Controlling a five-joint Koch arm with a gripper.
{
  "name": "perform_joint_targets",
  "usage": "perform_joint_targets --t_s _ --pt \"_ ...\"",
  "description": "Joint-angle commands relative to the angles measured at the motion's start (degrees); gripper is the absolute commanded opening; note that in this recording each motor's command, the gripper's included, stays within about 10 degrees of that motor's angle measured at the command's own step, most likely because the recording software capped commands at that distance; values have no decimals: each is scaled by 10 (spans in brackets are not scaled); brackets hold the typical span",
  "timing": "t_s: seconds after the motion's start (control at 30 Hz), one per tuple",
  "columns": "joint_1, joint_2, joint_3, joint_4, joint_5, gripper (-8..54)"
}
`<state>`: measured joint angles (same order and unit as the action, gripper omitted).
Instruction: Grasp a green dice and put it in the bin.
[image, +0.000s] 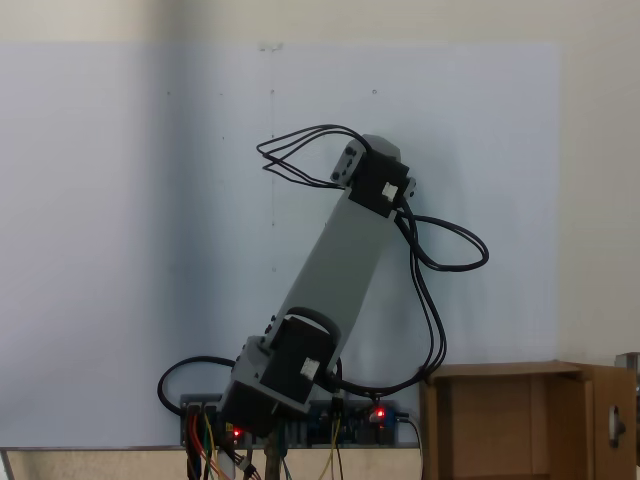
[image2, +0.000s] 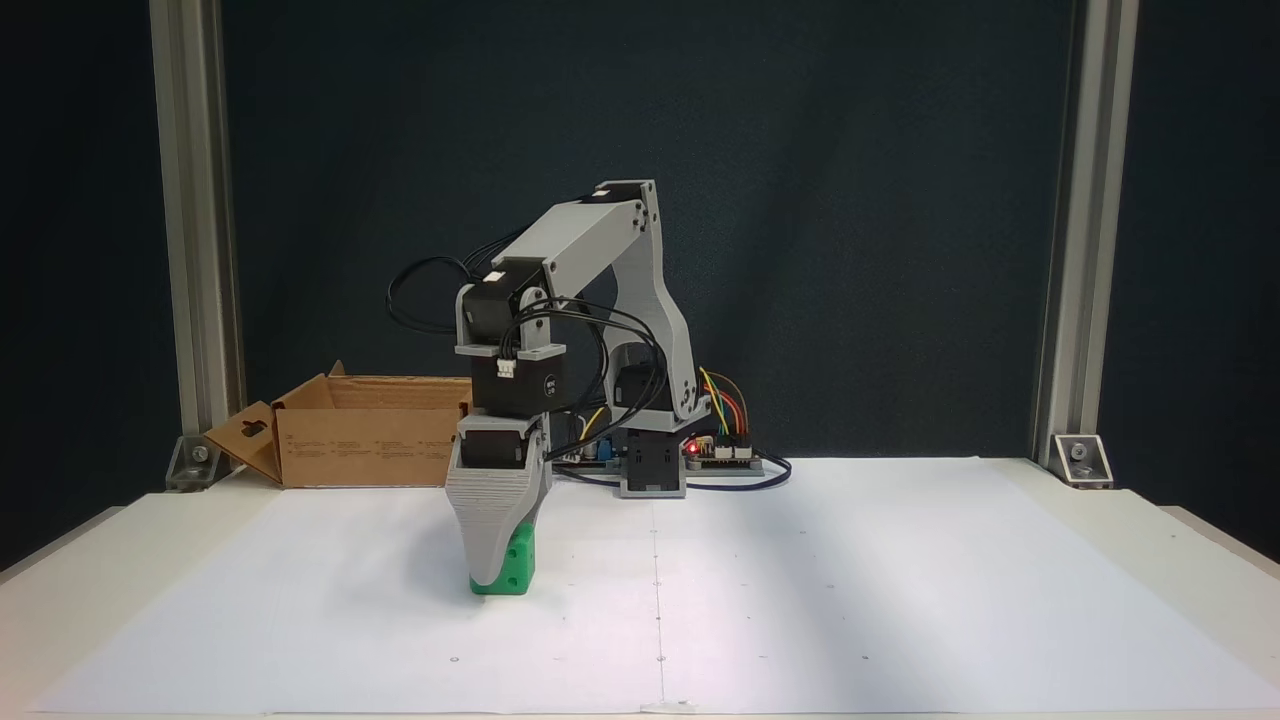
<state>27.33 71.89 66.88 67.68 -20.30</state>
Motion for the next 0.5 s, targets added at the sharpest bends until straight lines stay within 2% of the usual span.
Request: perform_joint_targets --t_s 0.0,0.07,0.17,0.47 --pt "0 2 -9 -2 -17 386" --pt "0 2 -7 -2 -17 381" --pt "0 2 -5 -2 -16 320" --pt "-1 -1 3 0 -6 310"
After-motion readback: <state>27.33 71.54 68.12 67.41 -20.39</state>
